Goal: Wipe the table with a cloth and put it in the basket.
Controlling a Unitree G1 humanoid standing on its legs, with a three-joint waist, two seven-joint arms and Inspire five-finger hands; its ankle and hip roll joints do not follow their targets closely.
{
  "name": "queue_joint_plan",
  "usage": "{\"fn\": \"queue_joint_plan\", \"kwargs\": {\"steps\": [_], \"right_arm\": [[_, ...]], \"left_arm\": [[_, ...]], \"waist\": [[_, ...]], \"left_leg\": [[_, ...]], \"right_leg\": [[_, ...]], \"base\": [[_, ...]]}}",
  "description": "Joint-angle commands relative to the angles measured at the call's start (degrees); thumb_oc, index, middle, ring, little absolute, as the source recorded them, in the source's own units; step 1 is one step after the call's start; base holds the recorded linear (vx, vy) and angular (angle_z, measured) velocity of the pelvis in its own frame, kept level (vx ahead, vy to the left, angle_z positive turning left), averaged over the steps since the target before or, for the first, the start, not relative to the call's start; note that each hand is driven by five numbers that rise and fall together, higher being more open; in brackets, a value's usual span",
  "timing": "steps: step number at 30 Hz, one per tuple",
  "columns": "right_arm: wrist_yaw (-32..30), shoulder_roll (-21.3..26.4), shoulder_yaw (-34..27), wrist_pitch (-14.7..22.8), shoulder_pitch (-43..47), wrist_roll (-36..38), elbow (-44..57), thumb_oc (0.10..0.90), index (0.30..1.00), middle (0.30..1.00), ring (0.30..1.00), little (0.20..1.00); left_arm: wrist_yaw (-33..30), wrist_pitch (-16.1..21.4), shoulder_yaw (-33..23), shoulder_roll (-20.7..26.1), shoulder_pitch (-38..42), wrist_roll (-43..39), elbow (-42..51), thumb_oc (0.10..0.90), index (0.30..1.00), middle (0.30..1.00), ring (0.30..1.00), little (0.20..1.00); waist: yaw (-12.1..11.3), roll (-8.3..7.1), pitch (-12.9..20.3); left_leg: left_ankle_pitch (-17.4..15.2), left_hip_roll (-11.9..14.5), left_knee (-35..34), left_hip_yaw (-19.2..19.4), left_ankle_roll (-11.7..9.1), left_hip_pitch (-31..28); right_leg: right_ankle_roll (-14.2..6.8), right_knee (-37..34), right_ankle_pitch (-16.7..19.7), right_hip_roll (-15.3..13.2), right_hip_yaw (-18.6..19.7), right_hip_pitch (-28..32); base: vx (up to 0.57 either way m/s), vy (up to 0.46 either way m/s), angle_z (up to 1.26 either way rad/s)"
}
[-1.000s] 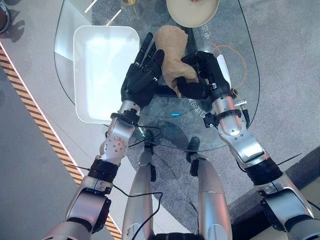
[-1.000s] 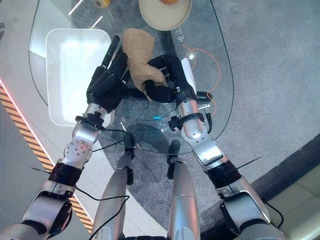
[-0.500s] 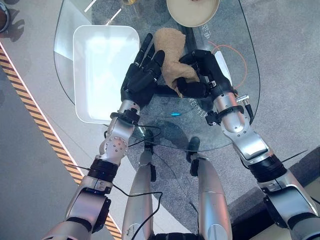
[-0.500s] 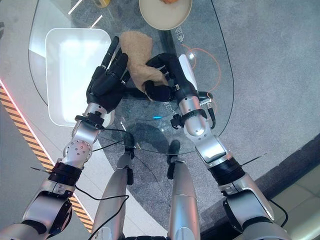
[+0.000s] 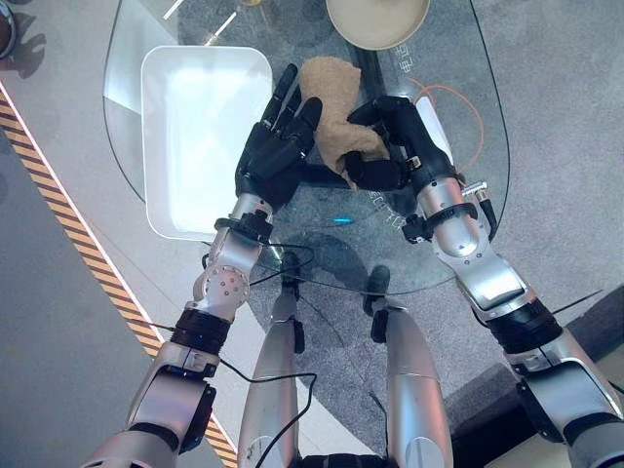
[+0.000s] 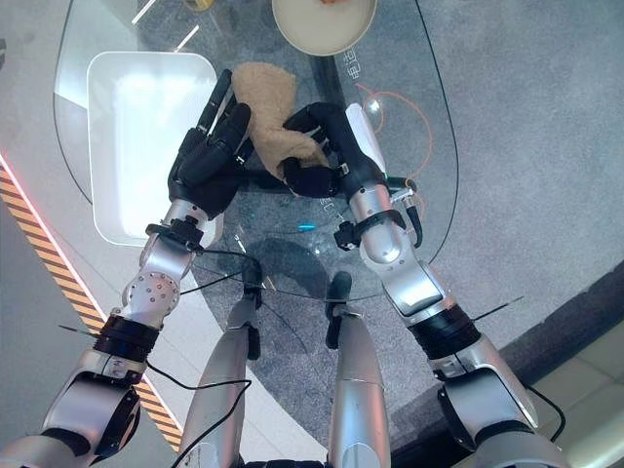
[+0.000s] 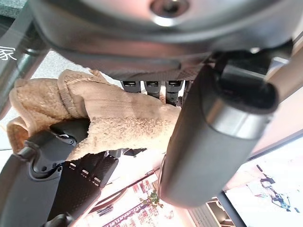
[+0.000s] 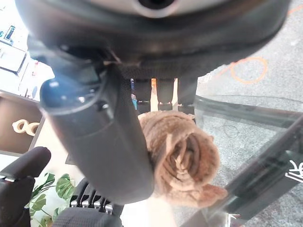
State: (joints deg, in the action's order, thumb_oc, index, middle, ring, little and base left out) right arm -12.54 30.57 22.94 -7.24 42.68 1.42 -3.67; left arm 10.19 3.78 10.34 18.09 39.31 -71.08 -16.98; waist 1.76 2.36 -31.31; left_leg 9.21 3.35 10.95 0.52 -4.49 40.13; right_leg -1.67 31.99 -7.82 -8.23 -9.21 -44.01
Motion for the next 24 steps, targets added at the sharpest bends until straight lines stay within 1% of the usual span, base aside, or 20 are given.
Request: {"fn": "queue_joint_plan", "kwargs": {"steps": [1,2,5,6,8,9,12,14,15,16,17,19,20,24], "right_arm": [[0.7,-0.1,1.7,5.4,8.1,-1.4,5.9,0.1,0.3,0.3,0.3,0.2],[0.7,0.0,1.6,5.3,8.3,-1.3,5.9,0.1,0.3,0.3,0.3,0.2],[0.8,0.0,1.7,5.2,8.3,-1.3,6.0,0.1,0.3,0.3,0.3,0.2],[0.8,-0.1,1.7,5.2,8.1,-1.3,6.0,0.1,0.3,0.3,0.3,0.2],[0.8,-0.2,1.7,5.3,8.3,-1.6,6.0,0.1,0.3,0.3,0.3,0.2],[0.8,-0.2,1.7,5.4,8.1,-1.6,6.0,0.1,0.3,0.3,0.3,0.2],[1.2,-0.1,1.5,5.4,8.4,-1.8,6.0,0.1,0.3,0.3,0.3,0.2],[1.4,0.0,1.5,5.4,8.2,-2.1,6.0,0.1,0.3,0.3,0.3,0.2],[1.3,0.1,1.6,5.3,8.5,-2.1,6.1,0.1,0.3,0.3,0.3,0.2],[1.3,0.1,1.7,5.3,8.4,-2.0,6.1,0.1,0.3,0.3,0.3,0.2],[1.2,0.1,1.7,5.3,8.5,-2.1,6.1,0.1,0.3,0.3,0.3,0.2],[1.2,0.1,1.8,5.3,8.4,-2.2,6.1,0.1,0.3,0.3,0.3,0.2],[1.3,0.1,1.7,5.2,8.6,-2.2,6.2,0.1,0.3,0.3,0.3,0.2],[1.1,0.2,1.7,5.2,8.6,-2.2,6.1,0.1,0.3,0.3,0.3,0.2]], "left_arm": [[4.5,4.5,-0.9,-0.7,9.5,-0.1,7.4,0.1,0.3,0.3,0.3,0.2],[4.7,4.5,-1.0,-0.6,9.7,-0.1,7.3,0.1,0.3,0.3,0.3,0.2],[4.7,4.4,-0.9,-0.5,9.7,-0.1,7.2,0.1,0.3,0.3,0.3,0.2],[4.7,4.4,-0.9,-0.6,9.5,-0.1,7.2,0.1,0.3,0.3,0.3,0.2],[4.6,4.3,-0.9,-0.7,9.7,0.2,7.3,0.1,0.3,0.3,0.3,0.2],[4.6,4.3,-0.8,-0.7,9.6,0.2,7.2,0.1,0.3,0.3,0.3,0.2],[4.8,3.8,-1.0,-0.7,9.7,0.5,7.1,0.1,0.3,0.3,0.3,0.2],[5.0,3.8,-1.0,-0.7,9.5,0.6,7.0,0.1,0.3,0.3,0.3,0.2],[5.0,3.8,-0.9,-0.7,9.7,0.5,6.9,0.1,0.3,0.3,0.3,0.2],[5.0,3.8,-0.8,-0.7,9.6,0.5,6.9,0.1,0.3,0.3,0.3,0.2],[4.9,3.7,-0.7,-0.7,9.8,0.5,6.9,0.1,0.3,0.3,0.3,0.2],[5.1,3.6,-0.7,-0.7,9.6,0.6,6.8,0.1,0.3,0.3,0.3,0.2],[5.2,3.5,-0.7,-0.6,9.8,0.7,6.8,0.1,0.3,0.3,0.3,0.2],[5.5,3.6,-0.6,-0.5,9.8,0.8,6.7,0.1,0.3,0.3,0.3,0.2]], "waist": [[-0.3,-1.24,1.5],[-0.3,-1.25,1.5],[-0.3,-1.28,1.5],[-0.3,-1.29,1.5],[-0.3,-1.26,1.5],[-0.3,-1.26,1.5],[-0.3,-1.31,1.5],[-0.3,-1.3,1.5],[-0.3,-1.26,1.5],[-0.3,-1.26,1.5],[-0.2,-1.26,1.5],[-0.2,-1.26,1.5],[-0.2,-1.24,1.5],[-0.2,-1.27,1.5]], "left_leg": [[-9.6,-3.5,6.1,3.0,1.9,-1.3],[-9.1,-3.4,6.0,3.0,1.9,-0.9],[-9.2,-3.4,6.1,3.0,1.9,-0.8],[-9.7,-3.4,6.3,3.0,1.8,-1.2],[-9.2,-3.4,6.1,3.0,1.9,-0.7],[-9.7,-3.4,6.3,3.0,1.8,-1.0],[-9.2,-3.5,6.2,2.9,1.9,-0.6],[-9.7,-3.5,6.3,2.9,1.9,-1.0],[-9.2,-3.5,6.1,3.0,1.9,-0.7],[-9.7,-3.5,6.3,3.0,1.9,-1.0],[-9.2,-3.5,6.1,3.0,1.9,-0.7],[-9.8,-3.5,6.3,3.0,1.9,-1.0],[-9.2,-3.5,6.1,3.0,1.9,-0.7],[-9.2,-3.6,6.2,3.0,1.9,-0.5]], "right_leg": [[-3.3,-10.0,5.2,2.6,1.1,3.1],[-3.3,-10.2,5.7,2.6,1.1,2.7],[-3.3,-10.1,5.6,2.6,1.1,2.7],[-3.3,-9.9,5.1,2.6,1.2,3.0],[-3.3,-10.1,5.6,2.6,1.1,2.5],[-3.3,-9.8,5.1,2.6,1.1,2.7],[-3.3,-10.1,5.6,2.7,1.2,2.4],[-3.3,-9.9,5.1,2.7,1.2,2.7],[-3.2,-10.2,5.6,2.7,1.2,2.4],[-3.3,-9.9,5.1,2.7,1.3,2.8],[-3.3,-10.2,5.6,2.7,1.3,2.4],[-3.3,-9.9,5.1,2.6,1.3,2.8],[-3.3,-10.2,5.7,2.7,1.3,2.4],[-3.3,-10.3,5.7,2.7,1.3,2.3]], "base": [[0.0,0.0,0.0],[0.0,0.0,0.0],[0.0,0.0,0.0],[0.0,0.0,0.0],[0.0,0.0,0.0],[0.0,0.0,0.0],[0.0,0.0,0.0],[0.0,0.0,0.0],[0.0,0.0,0.0],[0.0,0.0,0.0],[0.0,0.0,0.0],[0.0,0.0,0.0],[0.0,0.0,0.0],[0.0,0.0,0.0]]}}
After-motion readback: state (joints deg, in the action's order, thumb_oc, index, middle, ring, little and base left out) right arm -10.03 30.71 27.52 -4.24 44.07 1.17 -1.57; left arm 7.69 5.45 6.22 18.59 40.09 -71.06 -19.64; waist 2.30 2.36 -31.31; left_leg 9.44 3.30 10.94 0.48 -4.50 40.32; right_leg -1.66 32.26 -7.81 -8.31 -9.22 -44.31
